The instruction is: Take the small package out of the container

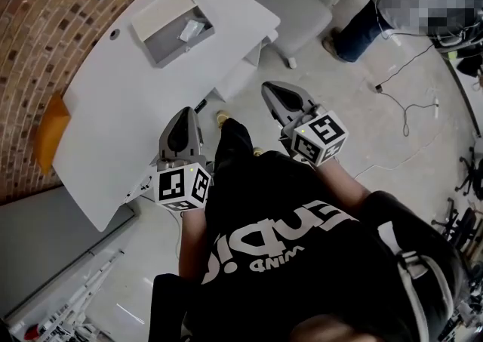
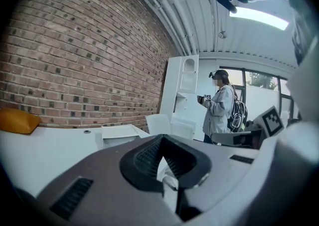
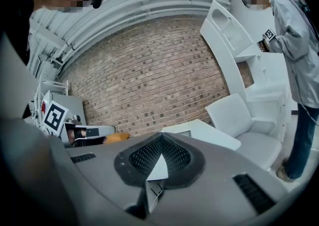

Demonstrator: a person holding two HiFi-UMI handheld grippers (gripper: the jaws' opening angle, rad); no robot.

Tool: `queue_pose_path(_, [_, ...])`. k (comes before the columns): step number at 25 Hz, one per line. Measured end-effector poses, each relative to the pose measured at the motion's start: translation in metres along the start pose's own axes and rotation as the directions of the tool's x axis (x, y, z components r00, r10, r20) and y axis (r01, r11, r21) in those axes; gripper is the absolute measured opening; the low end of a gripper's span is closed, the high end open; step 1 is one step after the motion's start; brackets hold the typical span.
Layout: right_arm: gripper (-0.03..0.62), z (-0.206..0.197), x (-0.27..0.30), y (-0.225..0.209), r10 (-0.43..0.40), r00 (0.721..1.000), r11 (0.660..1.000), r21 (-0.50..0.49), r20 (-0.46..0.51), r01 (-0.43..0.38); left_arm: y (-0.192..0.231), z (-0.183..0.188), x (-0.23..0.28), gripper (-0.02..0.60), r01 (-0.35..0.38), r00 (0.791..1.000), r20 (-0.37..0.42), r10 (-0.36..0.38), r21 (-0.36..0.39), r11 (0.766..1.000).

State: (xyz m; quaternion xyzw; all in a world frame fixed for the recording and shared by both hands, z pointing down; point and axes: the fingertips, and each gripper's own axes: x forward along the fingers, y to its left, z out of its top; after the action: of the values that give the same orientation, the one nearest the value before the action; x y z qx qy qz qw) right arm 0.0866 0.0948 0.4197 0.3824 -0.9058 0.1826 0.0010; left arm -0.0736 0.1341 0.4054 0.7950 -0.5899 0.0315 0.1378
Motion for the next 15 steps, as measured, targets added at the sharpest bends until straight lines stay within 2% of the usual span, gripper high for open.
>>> queue_pose_path(5, [0.000, 0.000, 0.019, -0.017, -0.021, 1.000, 1.000, -0.014, -0.009, 0.021, 0.009, 0.002, 0.027, 0.006, 0.032, 0.999, -0.010, -0.032, 0.003, 0.999])
queue_pose_path(15, [0.000, 0.023, 0.071, -0.048, -0.028, 1.000, 1.000, 0.002, -0.001, 0.028, 0.039, 0.022, 0.086, 0.006, 0.043, 0.999, -0.009, -0.043, -0.001, 0.999])
